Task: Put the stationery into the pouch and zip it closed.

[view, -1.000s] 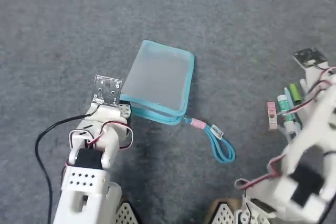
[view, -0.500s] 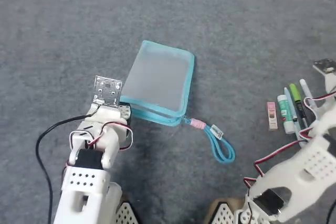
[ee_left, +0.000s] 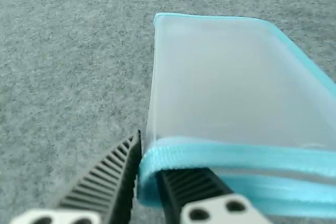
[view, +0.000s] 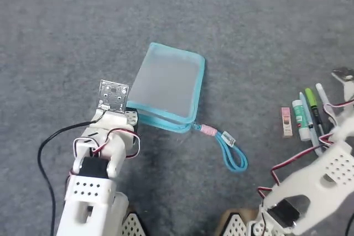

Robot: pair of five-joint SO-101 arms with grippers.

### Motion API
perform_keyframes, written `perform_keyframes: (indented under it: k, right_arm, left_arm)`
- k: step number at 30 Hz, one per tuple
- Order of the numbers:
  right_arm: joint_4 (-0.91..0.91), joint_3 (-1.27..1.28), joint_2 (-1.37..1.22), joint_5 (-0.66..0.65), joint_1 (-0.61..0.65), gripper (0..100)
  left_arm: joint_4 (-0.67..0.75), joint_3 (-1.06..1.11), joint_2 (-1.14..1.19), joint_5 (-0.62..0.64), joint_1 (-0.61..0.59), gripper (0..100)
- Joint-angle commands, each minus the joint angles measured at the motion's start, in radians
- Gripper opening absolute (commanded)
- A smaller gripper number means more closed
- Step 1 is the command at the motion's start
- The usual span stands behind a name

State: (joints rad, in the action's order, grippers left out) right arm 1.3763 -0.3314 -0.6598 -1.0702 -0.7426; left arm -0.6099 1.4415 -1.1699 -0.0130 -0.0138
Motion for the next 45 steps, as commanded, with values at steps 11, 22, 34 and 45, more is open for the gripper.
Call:
perform_keyframes:
  k: [11, 22, 34, 45]
  right_arm:
    - [0.001, -0.037, 0.025, 0.114, -0.053, 0.3]
    - [0.243, -0.029, 0.348, 0.261, 0.07, 0.6]
    - [0.417, 0.025, 0.817, 0.428, 0.312, 0.6]
    - [0.367, 0.809, 1.555, 0.393, 1.064, 0.6]
  left_arm:
    - [0.006, -0.016, 0.002, -0.003, -0.005, 1]
    - [0.064, -0.018, 0.009, 0.1, 0.172, 1]
    - [0.097, -0.018, 0.009, 0.101, 0.167, 1]
    - [0.117, -0.019, 0.009, 0.107, 0.081, 1]
